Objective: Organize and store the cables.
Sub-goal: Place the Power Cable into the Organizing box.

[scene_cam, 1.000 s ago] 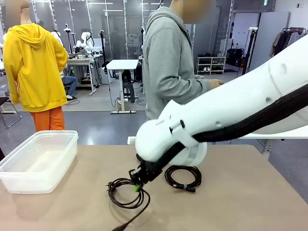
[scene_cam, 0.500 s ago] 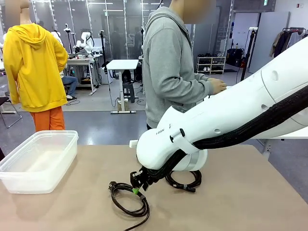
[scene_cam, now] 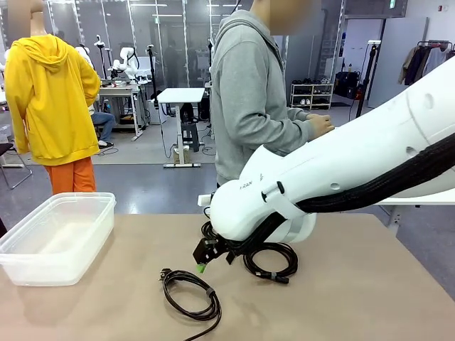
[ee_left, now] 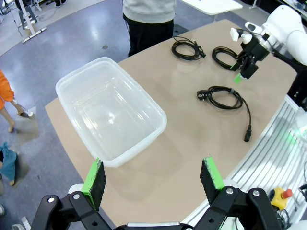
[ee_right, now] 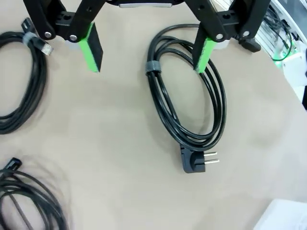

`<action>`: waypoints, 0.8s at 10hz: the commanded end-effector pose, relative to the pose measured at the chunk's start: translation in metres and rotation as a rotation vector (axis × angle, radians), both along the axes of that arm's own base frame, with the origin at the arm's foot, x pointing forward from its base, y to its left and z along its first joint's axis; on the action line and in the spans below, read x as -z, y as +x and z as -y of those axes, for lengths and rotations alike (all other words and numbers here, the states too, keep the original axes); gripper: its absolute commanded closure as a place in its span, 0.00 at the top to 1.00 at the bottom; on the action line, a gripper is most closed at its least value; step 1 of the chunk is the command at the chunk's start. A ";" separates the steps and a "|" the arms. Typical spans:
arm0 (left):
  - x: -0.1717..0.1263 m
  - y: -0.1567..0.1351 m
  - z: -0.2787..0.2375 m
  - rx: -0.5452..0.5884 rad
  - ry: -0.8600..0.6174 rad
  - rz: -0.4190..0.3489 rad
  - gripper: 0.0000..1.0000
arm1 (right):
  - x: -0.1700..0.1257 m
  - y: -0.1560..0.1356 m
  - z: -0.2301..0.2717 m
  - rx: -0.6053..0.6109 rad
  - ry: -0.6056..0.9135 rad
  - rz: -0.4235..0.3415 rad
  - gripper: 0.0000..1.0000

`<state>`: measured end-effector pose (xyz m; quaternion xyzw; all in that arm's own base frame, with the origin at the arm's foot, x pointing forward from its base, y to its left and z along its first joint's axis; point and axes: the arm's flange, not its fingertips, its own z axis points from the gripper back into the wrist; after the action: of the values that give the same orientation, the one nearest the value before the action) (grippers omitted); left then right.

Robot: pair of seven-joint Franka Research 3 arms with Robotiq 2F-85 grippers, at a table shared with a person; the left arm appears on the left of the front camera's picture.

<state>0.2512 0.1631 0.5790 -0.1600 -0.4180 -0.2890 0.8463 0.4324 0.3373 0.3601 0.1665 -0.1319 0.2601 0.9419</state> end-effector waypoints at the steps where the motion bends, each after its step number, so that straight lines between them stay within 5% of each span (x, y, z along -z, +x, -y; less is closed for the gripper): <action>1: -0.001 0.001 0.000 0.007 0.001 0.001 1.00 | -0.019 -0.015 0.039 0.035 -0.024 0.048 1.00; 3: -0.001 0.001 0.000 0.007 0.001 0.001 1.00 | -0.035 -0.029 0.098 -0.011 -0.060 -0.004 1.00; 8: -0.001 0.001 0.000 0.007 0.001 0.001 1.00 | -0.070 -0.063 0.257 -0.040 -0.101 0.011 1.00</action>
<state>0.2511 0.1633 0.5790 -0.1601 -0.4181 -0.2888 0.8463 0.3759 0.1120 0.4253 0.1350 -0.1232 0.2754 0.9438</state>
